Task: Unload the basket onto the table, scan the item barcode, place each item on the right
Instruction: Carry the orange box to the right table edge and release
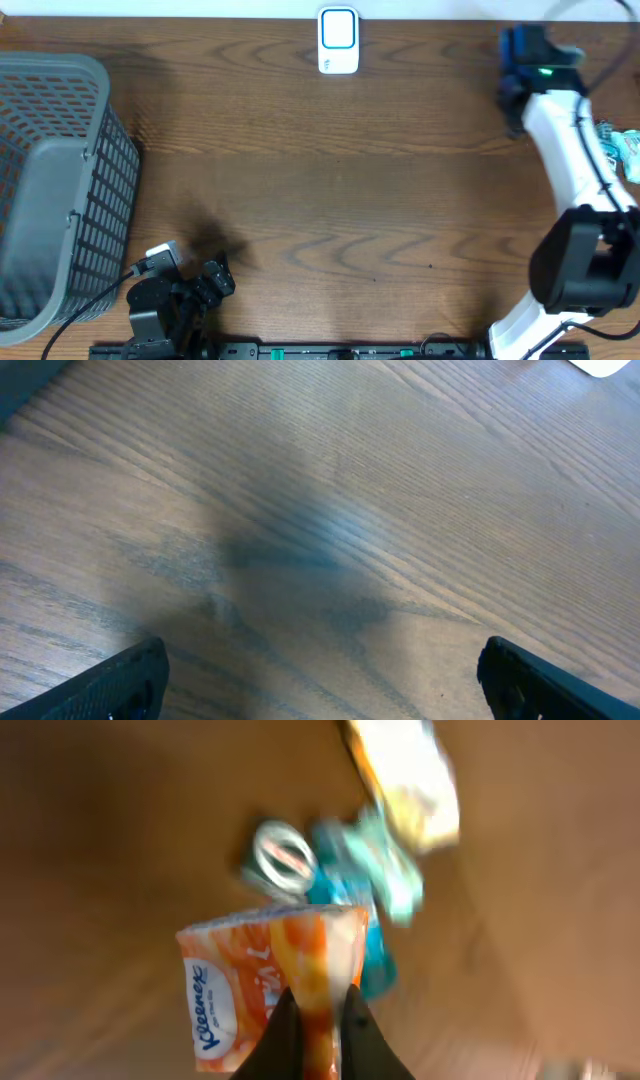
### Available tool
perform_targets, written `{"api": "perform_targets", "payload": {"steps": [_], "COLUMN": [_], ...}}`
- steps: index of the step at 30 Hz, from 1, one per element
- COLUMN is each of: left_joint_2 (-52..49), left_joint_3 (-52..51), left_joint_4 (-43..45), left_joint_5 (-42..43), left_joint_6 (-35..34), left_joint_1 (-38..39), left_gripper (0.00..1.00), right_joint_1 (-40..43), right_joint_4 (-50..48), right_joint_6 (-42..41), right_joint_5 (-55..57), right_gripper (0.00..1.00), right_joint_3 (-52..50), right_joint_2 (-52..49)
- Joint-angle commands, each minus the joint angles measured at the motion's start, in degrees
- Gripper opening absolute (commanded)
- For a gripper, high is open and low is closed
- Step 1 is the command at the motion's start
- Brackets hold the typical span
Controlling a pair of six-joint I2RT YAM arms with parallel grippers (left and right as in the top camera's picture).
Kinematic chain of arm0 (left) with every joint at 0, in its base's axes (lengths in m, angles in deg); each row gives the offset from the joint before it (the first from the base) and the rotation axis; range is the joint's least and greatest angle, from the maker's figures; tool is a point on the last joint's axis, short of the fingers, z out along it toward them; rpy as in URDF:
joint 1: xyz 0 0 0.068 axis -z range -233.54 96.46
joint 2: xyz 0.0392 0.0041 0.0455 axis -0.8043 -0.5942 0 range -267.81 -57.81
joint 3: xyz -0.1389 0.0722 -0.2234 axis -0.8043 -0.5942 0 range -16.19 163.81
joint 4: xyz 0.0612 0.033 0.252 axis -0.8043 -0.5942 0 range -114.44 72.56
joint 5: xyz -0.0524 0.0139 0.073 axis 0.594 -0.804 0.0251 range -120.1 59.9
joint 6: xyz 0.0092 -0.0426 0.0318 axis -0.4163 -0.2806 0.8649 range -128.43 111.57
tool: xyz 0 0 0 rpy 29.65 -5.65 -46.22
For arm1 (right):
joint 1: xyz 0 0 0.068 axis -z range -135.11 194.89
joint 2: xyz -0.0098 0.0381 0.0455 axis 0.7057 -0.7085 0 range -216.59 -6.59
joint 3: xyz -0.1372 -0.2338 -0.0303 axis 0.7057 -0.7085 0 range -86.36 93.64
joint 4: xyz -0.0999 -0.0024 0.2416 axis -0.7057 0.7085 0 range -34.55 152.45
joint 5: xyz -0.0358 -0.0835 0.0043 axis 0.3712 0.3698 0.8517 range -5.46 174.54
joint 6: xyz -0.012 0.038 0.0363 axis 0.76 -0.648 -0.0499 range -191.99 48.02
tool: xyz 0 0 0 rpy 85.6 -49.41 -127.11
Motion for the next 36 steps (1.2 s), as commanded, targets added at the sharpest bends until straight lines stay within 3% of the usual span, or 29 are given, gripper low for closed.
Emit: {"api": "perform_targets", "payload": {"steps": [1, 6, 7, 8, 10, 11, 16, 22, 32, 36], "left_joint_2": [0.2, 0.2, 0.2, 0.2, 0.2, 0.2, 0.2, 0.2, 0.2, 0.2], "left_joint_3": [-0.8, -0.8, -0.8, -0.8, -0.8, -0.8, -0.8, -0.8, -0.8, -0.8], "left_joint_4": [-1.8, -1.8, -1.8, -1.8, -1.8, -1.8, -1.8, -1.8, -1.8, -1.8], "left_joint_5": [-0.5, -0.5, -0.5, -0.5, -0.5, -0.5, -0.5, -0.5, -0.5, -0.5], "left_joint_6": [0.1, 0.1, 0.1, 0.1, 0.1, 0.1, 0.1, 0.1, 0.1, 0.1], "left_joint_1": [0.2, 0.2, 0.2, 0.2, 0.2, 0.2, 0.2, 0.2, 0.2, 0.2], "left_gripper": [0.98, 0.98, 0.98, 0.98, 0.98, 0.98, 0.98, 0.98, 0.98, 0.98], "right_joint_1": [8.2, 15.3, 15.8, 16.1, 16.3, 16.2, 15.1, 14.3, 14.3, 14.3], "right_joint_4": [-2.6, -14.7, -15.9, -16.9, -17.6, -17.1, -11.9, -10.5, -5.3, -5.3], "right_joint_6": [-10.4, -10.1, -10.1, -9.9, -6.8, -5.0, -3.9, -3.3, -3.3, -3.3], "right_joint_5": [-9.4, -21.3, -22.6, -23.6, -25.0, -26.1, -35.0, -49.9, -50.7, -50.7], "right_gripper": [0.01, 0.01, 0.08, 0.43, 0.93, 0.99, 0.99, 0.99, 0.99, 0.99], "right_joint_3": [-6.4, -15.9, -16.6, -16.9, -16.1, -15.0, -7.9, -5.7, -5.7, -5.7], "right_joint_2": [-2.0, -2.4, -2.4, -2.4, -2.1, -1.7, 5.2, 24.4, 47.8, 52.5]}}
